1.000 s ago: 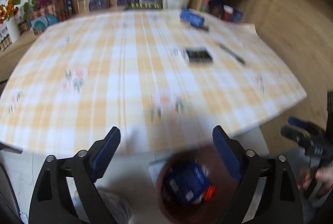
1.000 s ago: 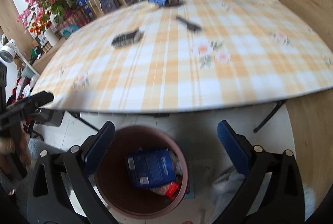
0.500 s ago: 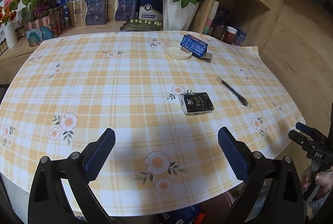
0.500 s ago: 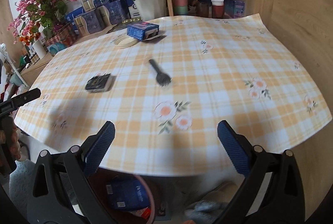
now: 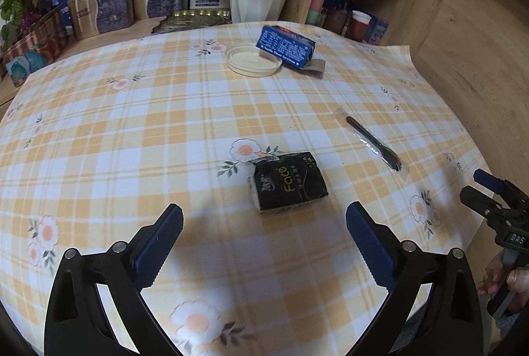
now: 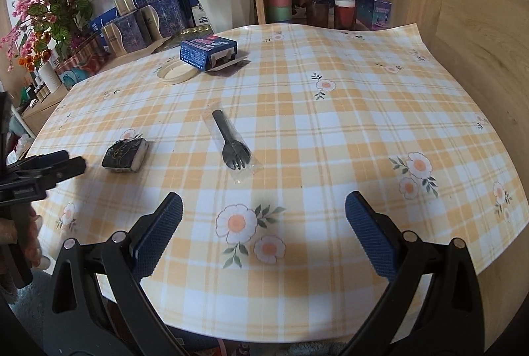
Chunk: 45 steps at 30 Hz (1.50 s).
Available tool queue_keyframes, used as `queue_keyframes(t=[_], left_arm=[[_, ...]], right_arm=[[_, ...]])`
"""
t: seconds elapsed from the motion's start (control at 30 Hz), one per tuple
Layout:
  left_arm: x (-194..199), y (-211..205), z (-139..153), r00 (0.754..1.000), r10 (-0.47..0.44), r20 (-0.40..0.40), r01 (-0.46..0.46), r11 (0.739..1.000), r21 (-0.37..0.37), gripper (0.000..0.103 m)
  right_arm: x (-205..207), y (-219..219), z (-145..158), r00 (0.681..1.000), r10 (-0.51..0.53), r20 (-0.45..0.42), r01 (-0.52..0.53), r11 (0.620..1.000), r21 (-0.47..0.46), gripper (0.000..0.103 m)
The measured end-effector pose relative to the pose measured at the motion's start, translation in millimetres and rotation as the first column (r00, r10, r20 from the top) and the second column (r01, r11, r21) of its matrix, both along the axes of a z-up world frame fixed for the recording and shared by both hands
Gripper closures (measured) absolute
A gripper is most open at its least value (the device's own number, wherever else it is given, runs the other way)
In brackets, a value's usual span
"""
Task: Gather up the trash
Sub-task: 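Grasp the black Face tissue pack with the left tool, then grasp the black fork in its clear sleeve with the right tool while the left tool holds the tissue pack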
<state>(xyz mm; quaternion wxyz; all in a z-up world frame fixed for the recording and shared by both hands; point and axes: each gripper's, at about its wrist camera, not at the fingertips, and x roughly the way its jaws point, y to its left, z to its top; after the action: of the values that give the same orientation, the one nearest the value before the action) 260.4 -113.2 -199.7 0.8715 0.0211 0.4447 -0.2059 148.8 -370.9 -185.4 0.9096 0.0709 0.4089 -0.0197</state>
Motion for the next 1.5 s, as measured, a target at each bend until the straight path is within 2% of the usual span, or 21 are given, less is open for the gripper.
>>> queue_keyframes(t=[0.33, 0.47, 0.6, 0.63, 0.7, 0.87, 0.97, 1.33, 1.5], left_arm=[[38.9, -41.1, -25.7, 0.999, 0.046, -0.028, -0.043, 0.996, 0.08, 0.006], [45.9, -51.2, -32.7, 0.999, 0.04, -0.037, -0.035, 0.99, 0.135, 0.006], [48.3, -46.8, -37.7, 0.997, 0.053, -0.055, -0.045, 0.99, 0.131, 0.007], [46.7, -45.3, -37.5, 0.998, 0.05, -0.043, -0.043, 0.989, 0.138, 0.012], [43.1, -44.8, -34.9, 1.0, 0.024, -0.008, -0.023, 0.987, 0.156, 0.034], [42.5, -31.6, -30.0, 0.999, 0.012, -0.034, -0.009, 0.997, 0.083, 0.051], [40.5, -22.3, -26.6, 0.999, 0.018, -0.043, -0.016, 0.999, 0.048, 0.056], [12.2, 11.8, -0.5, 0.999, 0.021, 0.027, -0.021, 1.0, -0.001, 0.057], [-0.2, 36.9, 3.2, 0.998, 0.049, 0.025, -0.048, 0.998, -0.037, 0.057]], right_arm=[[17.2, -6.0, -16.7, 0.999, 0.002, -0.051, -0.003, 1.0, -0.03, 0.006], [19.3, -13.1, -19.9, 0.998, -0.014, -0.063, 0.012, 1.0, -0.026, 0.006], [23.6, -19.4, -22.1, 0.997, -0.021, -0.071, 0.02, 1.0, -0.015, 0.006], [25.0, -20.0, -22.7, 0.997, -0.019, -0.073, 0.018, 1.0, -0.013, 0.006], [28.8, -19.4, -23.6, 0.997, -0.008, -0.076, 0.008, 1.0, -0.007, 0.006], [39.4, -10.5, -22.5, 0.997, 0.034, -0.068, -0.035, 0.999, -0.018, 0.006], [48.1, -2.4, -21.3, 0.995, 0.068, -0.067, -0.07, 0.997, -0.027, 0.006], [81.7, 17.7, -17.2, 0.985, 0.159, -0.071, -0.162, 0.986, -0.044, 0.007], [99.5, 27.1, -25.6, 0.977, 0.189, -0.1, -0.197, 0.977, -0.079, 0.008]])
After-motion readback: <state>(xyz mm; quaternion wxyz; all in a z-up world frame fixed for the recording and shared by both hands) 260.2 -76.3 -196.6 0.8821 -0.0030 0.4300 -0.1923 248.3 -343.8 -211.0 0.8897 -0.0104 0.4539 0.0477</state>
